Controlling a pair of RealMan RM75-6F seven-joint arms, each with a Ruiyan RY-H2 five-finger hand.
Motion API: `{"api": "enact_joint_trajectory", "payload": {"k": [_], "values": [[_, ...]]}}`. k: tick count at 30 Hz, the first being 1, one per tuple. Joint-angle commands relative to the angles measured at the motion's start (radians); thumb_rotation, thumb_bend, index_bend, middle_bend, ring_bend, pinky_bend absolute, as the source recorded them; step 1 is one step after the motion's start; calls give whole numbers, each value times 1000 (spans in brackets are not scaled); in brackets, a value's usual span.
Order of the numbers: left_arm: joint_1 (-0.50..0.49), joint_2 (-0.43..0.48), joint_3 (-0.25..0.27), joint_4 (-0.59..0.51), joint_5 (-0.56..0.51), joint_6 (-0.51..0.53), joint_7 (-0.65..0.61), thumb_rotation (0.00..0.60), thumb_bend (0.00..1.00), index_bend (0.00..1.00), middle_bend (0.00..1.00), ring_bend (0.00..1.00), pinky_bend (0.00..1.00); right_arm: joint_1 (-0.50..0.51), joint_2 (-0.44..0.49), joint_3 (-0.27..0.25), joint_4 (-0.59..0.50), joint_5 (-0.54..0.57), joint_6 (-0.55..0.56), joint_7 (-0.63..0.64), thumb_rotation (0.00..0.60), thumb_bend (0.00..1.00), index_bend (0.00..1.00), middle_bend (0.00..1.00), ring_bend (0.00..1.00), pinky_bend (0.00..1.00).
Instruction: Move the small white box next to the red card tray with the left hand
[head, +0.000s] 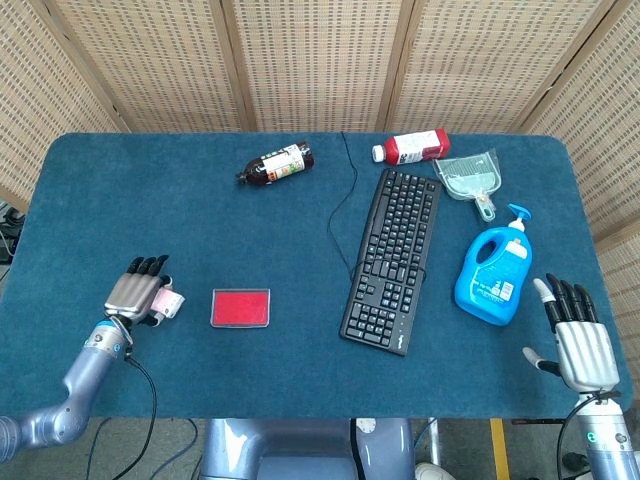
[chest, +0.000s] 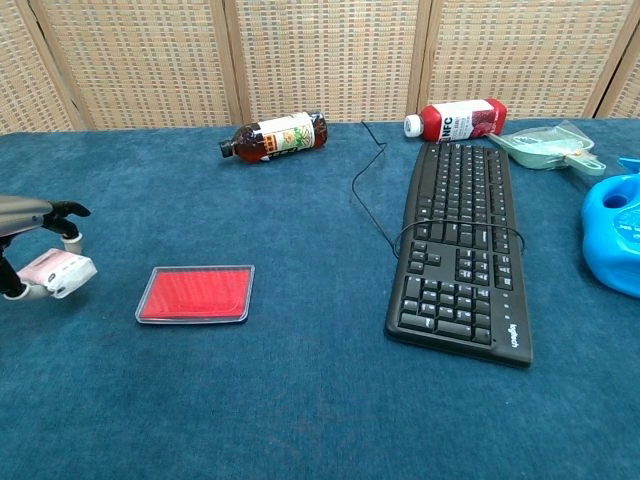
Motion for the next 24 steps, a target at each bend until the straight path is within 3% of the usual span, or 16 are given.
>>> {"api": "enact_joint_trajectory", "payload": {"k": [1, 10, 24], "values": [[-4, 9, 9, -62, -86, 59, 68, 600, 336, 468, 0, 0, 0, 0, 1, 0, -1, -1, 0, 1, 600, 0, 6, 0, 0, 0], [-50, -9, 11, -148, -223, 147, 202, 600, 335, 463, 0, 0, 0, -3, 8, -1, -9, -6, 7, 11, 600, 0, 6, 0, 0, 0], [-125, -103, -19, -144, -370, 198, 287, 600, 336, 462, 0, 0, 0, -5, 18, 2, -12, -5, 7, 32, 600, 0, 6, 0, 0, 0]]}}
